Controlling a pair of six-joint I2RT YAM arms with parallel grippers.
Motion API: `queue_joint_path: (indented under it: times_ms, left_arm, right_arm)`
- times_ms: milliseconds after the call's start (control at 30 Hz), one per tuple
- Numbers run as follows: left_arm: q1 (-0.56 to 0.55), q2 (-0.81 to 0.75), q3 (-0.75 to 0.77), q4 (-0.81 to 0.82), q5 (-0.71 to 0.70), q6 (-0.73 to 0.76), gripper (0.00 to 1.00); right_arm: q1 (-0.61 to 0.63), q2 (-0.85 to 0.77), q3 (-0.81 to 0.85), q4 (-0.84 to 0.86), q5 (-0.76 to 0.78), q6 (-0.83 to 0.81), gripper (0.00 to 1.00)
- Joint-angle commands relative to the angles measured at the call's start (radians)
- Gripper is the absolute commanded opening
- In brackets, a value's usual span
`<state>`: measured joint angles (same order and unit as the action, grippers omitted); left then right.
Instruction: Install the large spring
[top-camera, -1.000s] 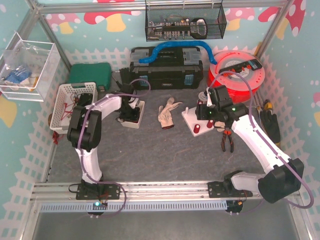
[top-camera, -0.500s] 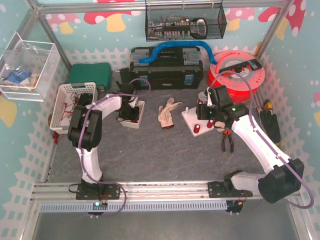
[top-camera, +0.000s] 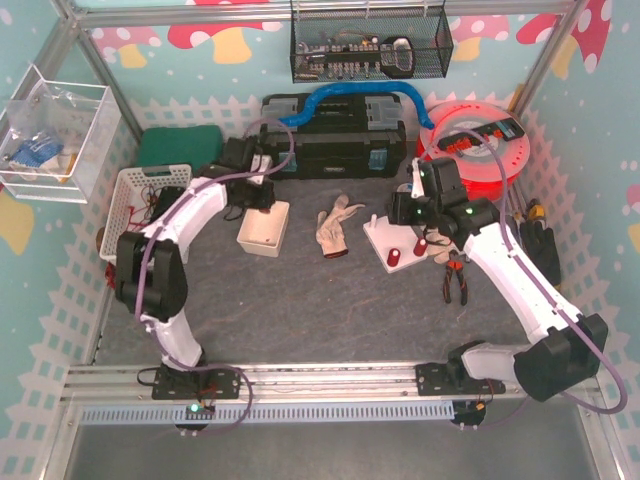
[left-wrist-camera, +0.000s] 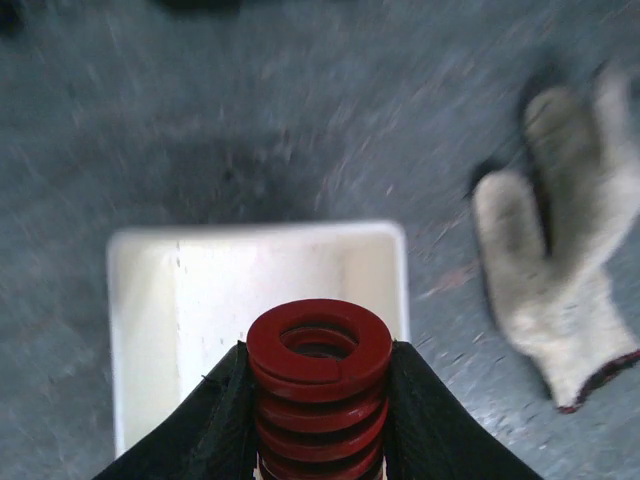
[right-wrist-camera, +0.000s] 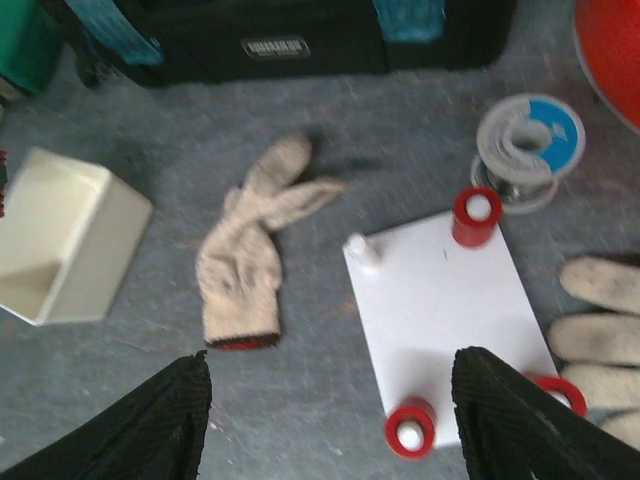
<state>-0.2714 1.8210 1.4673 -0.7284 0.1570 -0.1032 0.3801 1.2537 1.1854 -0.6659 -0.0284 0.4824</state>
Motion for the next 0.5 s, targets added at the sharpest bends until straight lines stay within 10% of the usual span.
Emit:
queue_joint_path:
  times_ms: [0,467]
  left_arm:
    - [-0.010,-0.101,0.036,0.083,0.033,0.057,0.00]
    - [-0.247,-0.374,-0.337,0.677,0.138,0.334,0.00]
  right_arm:
    - [-0.003,0.042,0.097,0.042,-0.043,0.035,0.67]
    - [-0.002,0.286,0.383,-0.097,-0.400,0.006,0.65]
